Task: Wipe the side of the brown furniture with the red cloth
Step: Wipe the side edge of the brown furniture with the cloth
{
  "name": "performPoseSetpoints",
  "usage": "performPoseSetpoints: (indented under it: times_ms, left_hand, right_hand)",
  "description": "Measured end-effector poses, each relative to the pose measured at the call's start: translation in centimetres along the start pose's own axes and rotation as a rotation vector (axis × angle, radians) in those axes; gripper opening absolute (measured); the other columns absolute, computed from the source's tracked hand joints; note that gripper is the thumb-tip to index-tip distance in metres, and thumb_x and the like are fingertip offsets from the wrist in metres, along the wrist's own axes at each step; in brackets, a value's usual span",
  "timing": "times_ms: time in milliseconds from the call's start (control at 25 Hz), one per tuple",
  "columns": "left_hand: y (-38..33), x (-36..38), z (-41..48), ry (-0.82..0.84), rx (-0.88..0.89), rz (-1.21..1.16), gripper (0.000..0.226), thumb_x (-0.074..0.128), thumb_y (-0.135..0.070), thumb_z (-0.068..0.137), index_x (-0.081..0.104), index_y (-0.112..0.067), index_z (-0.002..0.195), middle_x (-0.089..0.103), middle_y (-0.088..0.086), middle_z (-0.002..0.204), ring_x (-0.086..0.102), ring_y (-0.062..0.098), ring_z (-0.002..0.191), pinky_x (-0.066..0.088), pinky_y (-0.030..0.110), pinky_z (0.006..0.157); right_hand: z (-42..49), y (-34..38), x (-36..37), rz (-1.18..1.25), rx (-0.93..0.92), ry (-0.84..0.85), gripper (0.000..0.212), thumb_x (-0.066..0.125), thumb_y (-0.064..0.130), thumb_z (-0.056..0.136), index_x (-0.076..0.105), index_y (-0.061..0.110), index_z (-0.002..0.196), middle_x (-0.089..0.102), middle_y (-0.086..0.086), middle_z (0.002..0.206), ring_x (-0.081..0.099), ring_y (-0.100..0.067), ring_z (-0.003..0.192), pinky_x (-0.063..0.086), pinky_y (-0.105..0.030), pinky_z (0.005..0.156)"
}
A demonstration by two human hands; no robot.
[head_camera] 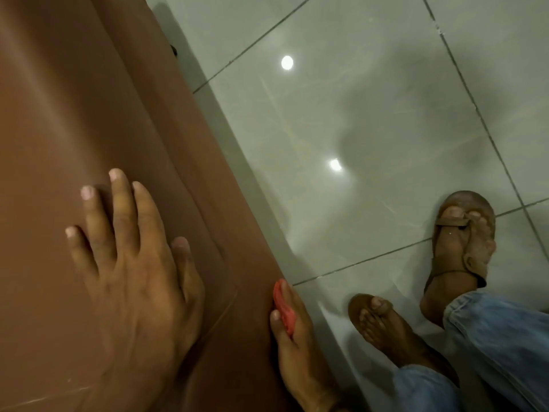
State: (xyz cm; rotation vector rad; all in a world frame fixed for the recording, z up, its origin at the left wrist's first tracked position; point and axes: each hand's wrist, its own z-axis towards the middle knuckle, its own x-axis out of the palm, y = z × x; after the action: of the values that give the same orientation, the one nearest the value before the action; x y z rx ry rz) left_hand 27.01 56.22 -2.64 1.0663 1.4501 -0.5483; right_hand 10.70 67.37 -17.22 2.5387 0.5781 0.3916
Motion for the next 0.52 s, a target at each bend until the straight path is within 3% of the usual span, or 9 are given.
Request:
performPoseSetpoints:
  times_ms: [80,120,200,280,360,440,520]
  left_hand:
    - [-0.2,0.1,0.1,-0.007,-0.015,0.006,0.078,0.046,-0.027,0.098,0.029,0.001,0.169,0.017,0.018,0.183,0.01,0.044,0.17,0.012,0.069,0.131]
    - [-0.2,0.2,0.1,-0.016,-0.013,0.004,0.079,0.048,-0.026,0.097,0.03,0.001,0.169,0.017,0.018,0.183,0.01,0.044,0.17,0.011,0.068,0.132]
    - [-0.2,0.4,0.4,-0.028,-0.017,0.016,0.078,0.05,-0.025,0.097,0.032,0.001,0.169,0.018,0.018,0.183,0.01,0.043,0.17,0.012,0.068,0.132]
    - [-0.4,0.4,0.4,-0.025,-0.016,0.032,0.078,0.051,-0.025,0.097,0.034,0.001,0.168,0.02,0.018,0.183,0.012,0.043,0.17,0.014,0.069,0.131]
    - [-0.4,0.5,0.3,-0.034,-0.015,0.041,0.078,0.052,-0.026,0.096,0.036,0.001,0.167,0.022,0.017,0.182,0.013,0.043,0.169,0.016,0.07,0.13]
    - [-0.2,0.7,0.5,-0.037,-0.013,0.044,0.079,0.051,-0.027,0.095,0.035,0.0,0.168,0.021,0.017,0.183,0.014,0.041,0.17,0.016,0.068,0.13]
    - [0.0,0.7,0.7,-0.026,-0.021,0.052,0.078,0.05,-0.027,0.097,0.032,-0.001,0.169,0.019,0.016,0.183,0.012,0.039,0.17,0.016,0.067,0.131]
  right_hand:
    - [2.7,2.7,1.5,-0.062,-0.183,0.026,0.068,0.04,0.081,0.102,0.026,0.063,0.166,0.02,0.044,0.176,0.013,0.01,0.169,0.015,-0.036,0.141]
    - [4.7,4.3,2.0,-0.061,-0.251,0.036,0.069,0.041,0.08,0.103,0.027,0.059,0.168,0.021,0.042,0.177,0.013,0.009,0.169,0.015,-0.034,0.14]
    - [8.1,6.0,2.0,0.017,-0.247,0.03,0.063,0.051,0.055,0.111,0.037,0.042,0.17,0.031,0.024,0.181,0.022,0.0,0.17,0.019,-0.038,0.143]
    - [7.7,6.0,1.8,0.093,-0.156,-0.001,0.057,0.054,0.039,0.114,0.04,0.035,0.169,0.036,0.015,0.18,0.028,-0.005,0.169,0.023,-0.044,0.142]
    - [6.2,6.6,2.4,0.069,-0.187,0.021,0.062,0.052,0.055,0.11,0.039,0.043,0.169,0.034,0.023,0.18,0.026,-0.001,0.169,0.023,-0.044,0.142]
    - [7.6,9.4,3.7,-0.027,-0.34,0.038,0.071,0.041,0.076,0.105,0.031,0.051,0.17,0.026,0.032,0.18,0.017,0.006,0.17,0.018,-0.038,0.142]
    - [10.8,12.7,4.3,-0.089,-0.404,0.091,0.071,0.039,0.073,0.107,0.028,0.047,0.172,0.024,0.027,0.183,0.014,0.003,0.172,0.014,-0.036,0.142]
